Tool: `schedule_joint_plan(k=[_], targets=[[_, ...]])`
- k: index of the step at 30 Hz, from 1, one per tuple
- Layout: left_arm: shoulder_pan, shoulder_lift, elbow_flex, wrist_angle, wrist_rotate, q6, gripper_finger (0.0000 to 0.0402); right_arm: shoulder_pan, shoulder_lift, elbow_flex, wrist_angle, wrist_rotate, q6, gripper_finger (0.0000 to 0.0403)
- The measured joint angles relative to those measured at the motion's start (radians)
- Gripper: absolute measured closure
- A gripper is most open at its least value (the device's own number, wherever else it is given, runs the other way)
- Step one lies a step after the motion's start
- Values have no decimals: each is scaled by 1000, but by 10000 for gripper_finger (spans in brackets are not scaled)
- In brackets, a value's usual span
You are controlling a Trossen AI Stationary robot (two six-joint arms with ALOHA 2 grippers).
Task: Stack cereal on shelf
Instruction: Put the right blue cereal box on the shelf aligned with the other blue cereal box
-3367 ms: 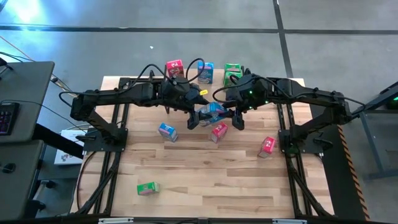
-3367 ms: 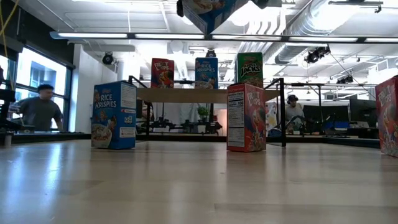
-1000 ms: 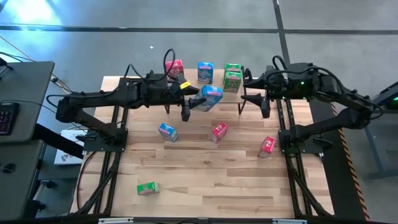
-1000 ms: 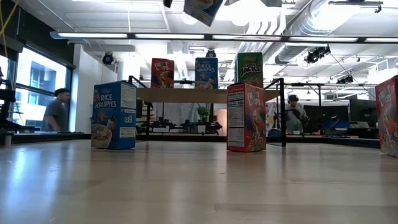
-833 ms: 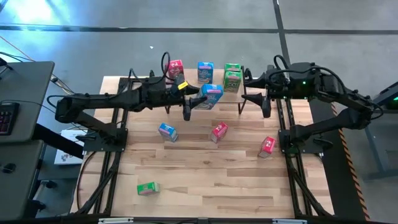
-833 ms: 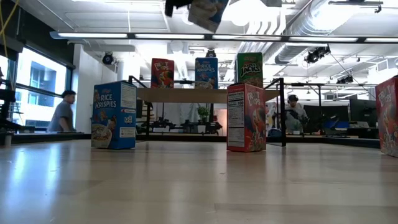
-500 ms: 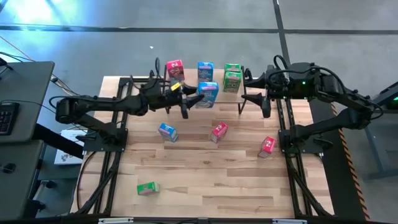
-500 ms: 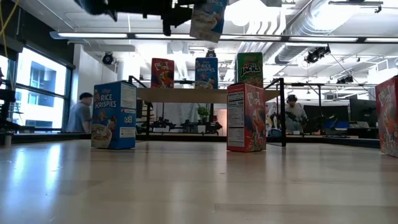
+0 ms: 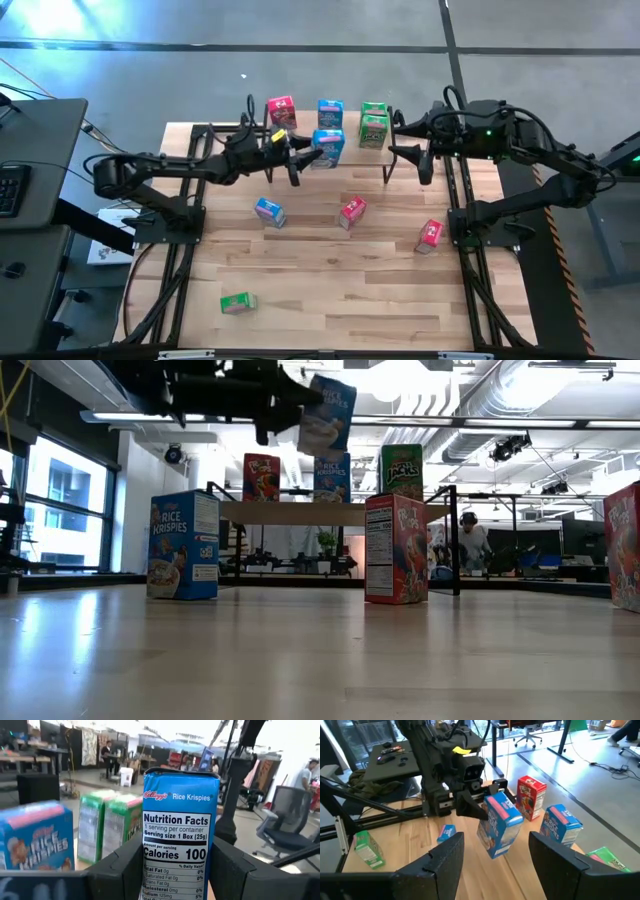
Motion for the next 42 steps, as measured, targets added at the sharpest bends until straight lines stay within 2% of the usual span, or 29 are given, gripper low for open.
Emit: schedule_joint_plan(k=[3, 10, 13, 19, 42], targets=[[16, 28, 0, -6, 9, -14, 230, 0, 0, 0, 0, 0, 0, 187], [54, 99, 0, 108, 68, -43, 230, 0, 0, 0, 0, 0, 0, 187], [67, 114, 0, 113, 68, -16, 230, 0, 0, 0, 0, 0, 0, 187], [86, 132, 0, 110, 68, 47, 230, 0, 0, 0, 0, -1, 0, 187], [119, 162, 2, 136, 63, 61, 230, 0, 0, 0, 0, -8, -8, 187]])
